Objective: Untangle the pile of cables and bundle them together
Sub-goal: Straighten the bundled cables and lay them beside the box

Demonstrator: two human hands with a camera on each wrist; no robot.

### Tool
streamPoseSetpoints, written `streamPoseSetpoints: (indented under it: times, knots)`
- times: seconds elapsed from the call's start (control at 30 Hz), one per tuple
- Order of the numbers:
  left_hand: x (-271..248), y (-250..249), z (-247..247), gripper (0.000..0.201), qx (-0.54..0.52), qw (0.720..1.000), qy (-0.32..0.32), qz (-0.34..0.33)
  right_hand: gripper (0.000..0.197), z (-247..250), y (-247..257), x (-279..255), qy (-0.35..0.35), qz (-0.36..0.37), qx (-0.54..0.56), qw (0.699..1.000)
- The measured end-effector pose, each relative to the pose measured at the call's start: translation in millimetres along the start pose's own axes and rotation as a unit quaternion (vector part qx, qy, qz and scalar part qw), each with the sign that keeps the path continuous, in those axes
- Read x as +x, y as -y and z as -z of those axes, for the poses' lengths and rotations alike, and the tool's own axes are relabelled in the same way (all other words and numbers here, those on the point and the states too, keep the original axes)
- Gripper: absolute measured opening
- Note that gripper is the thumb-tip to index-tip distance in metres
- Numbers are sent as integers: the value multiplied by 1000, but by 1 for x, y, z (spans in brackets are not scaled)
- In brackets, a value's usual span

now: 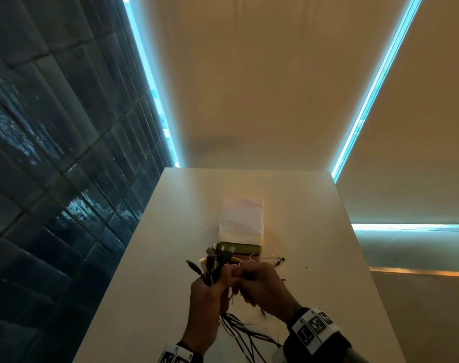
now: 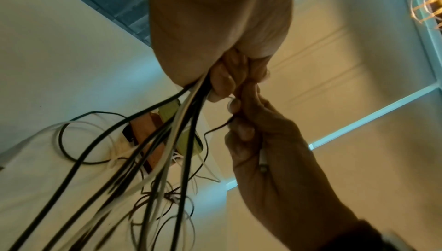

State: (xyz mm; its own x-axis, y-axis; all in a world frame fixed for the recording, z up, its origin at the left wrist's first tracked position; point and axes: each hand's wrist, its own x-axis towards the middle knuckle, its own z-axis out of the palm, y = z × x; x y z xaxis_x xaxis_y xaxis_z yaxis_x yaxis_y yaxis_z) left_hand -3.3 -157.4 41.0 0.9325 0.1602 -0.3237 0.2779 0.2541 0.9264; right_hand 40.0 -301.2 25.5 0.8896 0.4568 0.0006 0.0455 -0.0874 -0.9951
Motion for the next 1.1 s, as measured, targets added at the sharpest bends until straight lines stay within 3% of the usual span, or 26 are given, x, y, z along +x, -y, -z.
streamPoseSetpoints:
  times: [0.17, 0.33, 0.47, 0.6, 0.73, 0.87, 1.1]
  knots:
    - [9, -7, 10, 39, -69, 997, -36, -18, 13, 8, -8, -4, 57, -32, -57, 996]
    - [8, -3, 10, 34, -144, 988, -62, -14, 7, 24, -26, -8, 47, -19, -158, 986]
    - [3, -14, 12, 38, -240, 970, -35, -6, 2, 46, -44, -9, 8, -49, -199, 979]
    - [-1, -22, 18, 38, -258, 966, -28, -16, 8, 67, -59, -7, -32, -74, -228, 970]
    - [-6, -24, 19, 40, -269, 962, -34, -15, 11, 80, -80, -1, -54, -87, -330, 938]
    - [-9, -28, 28, 41, -284, 957, -49, -24, 7, 92, -93, -9, -101, -126, -475, 865]
    - [-11, -31, 13, 41, -228, 972, -42, -32, 7, 85, -53, -1, -111, -9, -575, 810]
